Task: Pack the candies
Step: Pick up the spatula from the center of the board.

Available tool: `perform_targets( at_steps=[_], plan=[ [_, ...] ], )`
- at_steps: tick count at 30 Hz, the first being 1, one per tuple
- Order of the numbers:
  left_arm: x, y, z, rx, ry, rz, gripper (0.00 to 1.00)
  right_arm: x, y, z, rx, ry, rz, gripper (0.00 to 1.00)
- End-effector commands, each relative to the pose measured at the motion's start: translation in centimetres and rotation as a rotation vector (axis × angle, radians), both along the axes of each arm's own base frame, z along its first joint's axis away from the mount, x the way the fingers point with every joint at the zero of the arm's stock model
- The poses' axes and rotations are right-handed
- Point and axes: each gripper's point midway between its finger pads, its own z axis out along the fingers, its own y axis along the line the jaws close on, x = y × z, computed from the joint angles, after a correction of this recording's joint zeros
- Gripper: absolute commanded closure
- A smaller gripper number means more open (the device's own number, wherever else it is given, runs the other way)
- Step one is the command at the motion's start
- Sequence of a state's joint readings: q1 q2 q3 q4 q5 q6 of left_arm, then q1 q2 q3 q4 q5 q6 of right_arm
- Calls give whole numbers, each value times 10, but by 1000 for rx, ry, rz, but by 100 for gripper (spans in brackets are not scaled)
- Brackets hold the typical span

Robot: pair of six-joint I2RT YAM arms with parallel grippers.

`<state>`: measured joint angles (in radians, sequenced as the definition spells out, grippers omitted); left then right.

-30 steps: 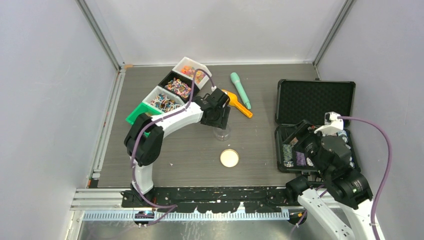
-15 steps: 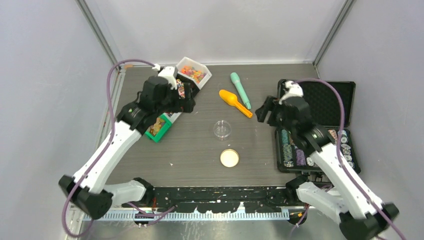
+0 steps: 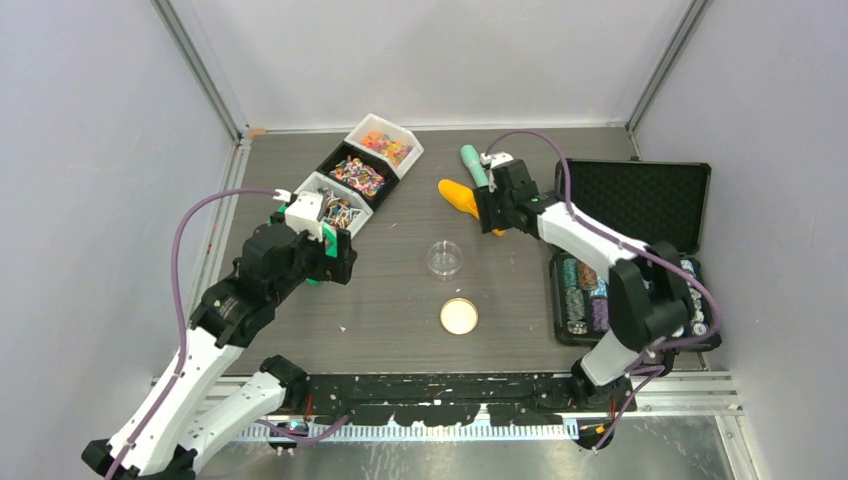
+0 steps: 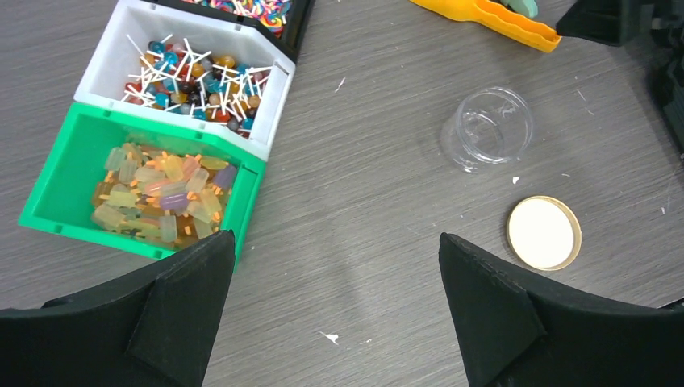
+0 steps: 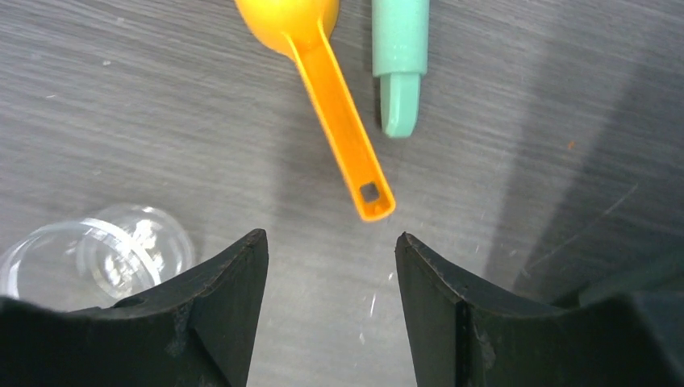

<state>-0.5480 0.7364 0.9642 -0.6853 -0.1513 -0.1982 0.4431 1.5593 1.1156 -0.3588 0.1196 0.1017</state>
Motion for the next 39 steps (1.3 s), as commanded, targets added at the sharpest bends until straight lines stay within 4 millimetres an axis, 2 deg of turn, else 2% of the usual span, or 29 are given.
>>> perform_targets(
  at_steps=[1, 6, 10, 14, 21, 25, 29, 34, 39],
  plan=[
    [1, 7, 6, 20, -60, 10, 2, 45, 2, -4, -123, -70, 62, 36],
    [-1, 7, 8, 16, -65, 7, 2, 59, 6, -44, -179, 22, 86, 37],
    [-2, 12, 9, 16, -79, 24, 3, 61, 7, -63, -184, 62, 84, 39],
    [-2, 16, 12, 17, -97, 39, 3, 59, 7, -72, -184, 75, 81, 42],
    [-2, 16, 10, 24, -93, 40, 3, 56, 9, -74, -170, 78, 92, 46],
    [-2, 18, 11, 26, -96, 45, 3, 53, 7, -71, -176, 80, 96, 52],
    [-2, 19, 10, 28, -100, 50, 4, 47, 12, -57, -140, 75, 112, 67],
    [-1, 19, 8, 32, -97, 50, 4, 39, 16, -26, -71, 31, 107, 85],
    [-1, 17, 5, 37, -87, 39, 5, 25, 23, 7, 17, -5, 121, 90]
  ],
)
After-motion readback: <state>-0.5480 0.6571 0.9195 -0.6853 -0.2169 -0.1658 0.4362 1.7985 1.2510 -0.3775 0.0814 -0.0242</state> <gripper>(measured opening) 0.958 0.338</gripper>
